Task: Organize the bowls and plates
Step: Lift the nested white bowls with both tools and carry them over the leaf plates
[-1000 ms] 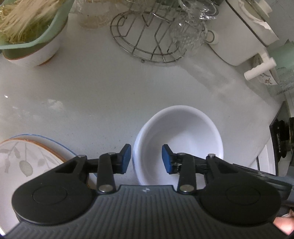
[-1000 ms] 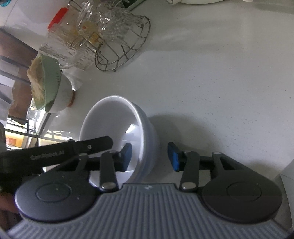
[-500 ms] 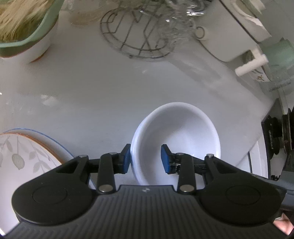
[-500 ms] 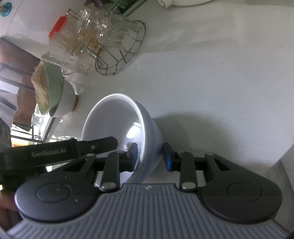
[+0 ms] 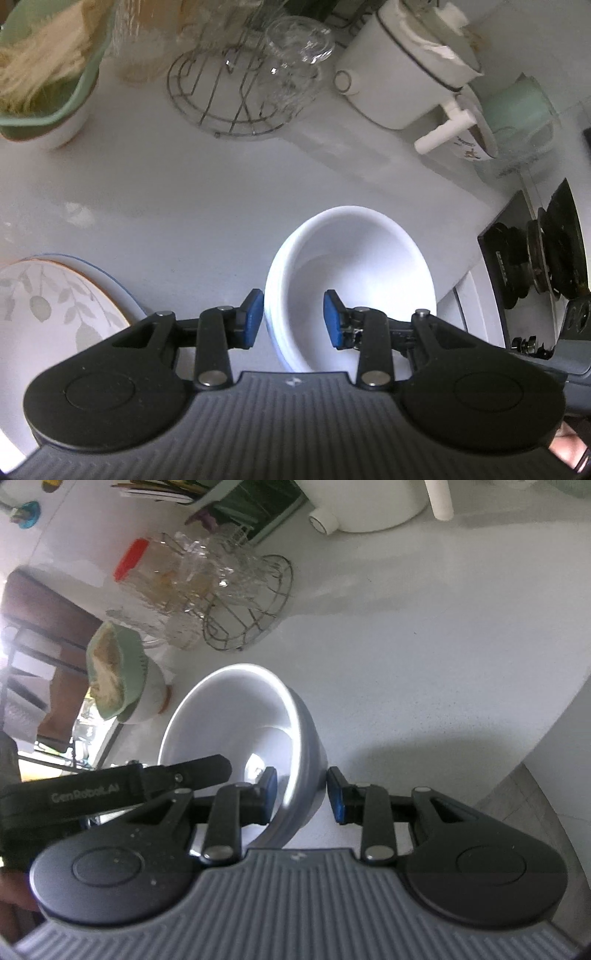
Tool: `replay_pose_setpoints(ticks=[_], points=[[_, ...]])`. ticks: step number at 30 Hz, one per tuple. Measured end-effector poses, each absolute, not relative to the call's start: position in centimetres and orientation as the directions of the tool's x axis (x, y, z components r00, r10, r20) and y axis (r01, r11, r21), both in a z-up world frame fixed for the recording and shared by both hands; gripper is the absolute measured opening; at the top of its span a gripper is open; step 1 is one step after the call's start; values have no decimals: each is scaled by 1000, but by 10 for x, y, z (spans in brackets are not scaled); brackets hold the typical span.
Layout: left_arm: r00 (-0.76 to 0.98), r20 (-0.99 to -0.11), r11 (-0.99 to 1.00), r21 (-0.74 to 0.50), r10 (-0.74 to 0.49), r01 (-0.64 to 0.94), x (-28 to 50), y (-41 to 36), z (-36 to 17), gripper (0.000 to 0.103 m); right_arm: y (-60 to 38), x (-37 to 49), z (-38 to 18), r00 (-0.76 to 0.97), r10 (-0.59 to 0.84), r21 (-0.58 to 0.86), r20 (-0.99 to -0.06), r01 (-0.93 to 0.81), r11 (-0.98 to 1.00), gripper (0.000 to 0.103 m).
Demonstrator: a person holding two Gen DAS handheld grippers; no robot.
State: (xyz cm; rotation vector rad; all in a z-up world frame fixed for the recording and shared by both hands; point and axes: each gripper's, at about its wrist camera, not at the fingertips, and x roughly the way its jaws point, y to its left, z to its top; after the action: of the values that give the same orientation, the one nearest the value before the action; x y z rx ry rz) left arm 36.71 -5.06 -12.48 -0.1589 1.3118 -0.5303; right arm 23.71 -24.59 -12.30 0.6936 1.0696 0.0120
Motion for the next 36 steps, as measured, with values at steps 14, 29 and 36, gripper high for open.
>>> replay_pose_setpoints(ticks=[14, 29, 36], points=[[255, -823, 847, -421, -507, 323, 333, -29, -80, 41, -242, 218, -86, 540, 321, 538, -778, 308, 784, 33], [357, -806, 881, -428, -473, 200, 300, 23, -64, 41, -206, 219, -65, 518, 376, 519, -768, 161, 839, 33], [410, -797, 892, -436, -444, 119, 279, 58, -68, 41, -177, 223, -54, 490, 408, 487, -770, 38, 873, 33]])
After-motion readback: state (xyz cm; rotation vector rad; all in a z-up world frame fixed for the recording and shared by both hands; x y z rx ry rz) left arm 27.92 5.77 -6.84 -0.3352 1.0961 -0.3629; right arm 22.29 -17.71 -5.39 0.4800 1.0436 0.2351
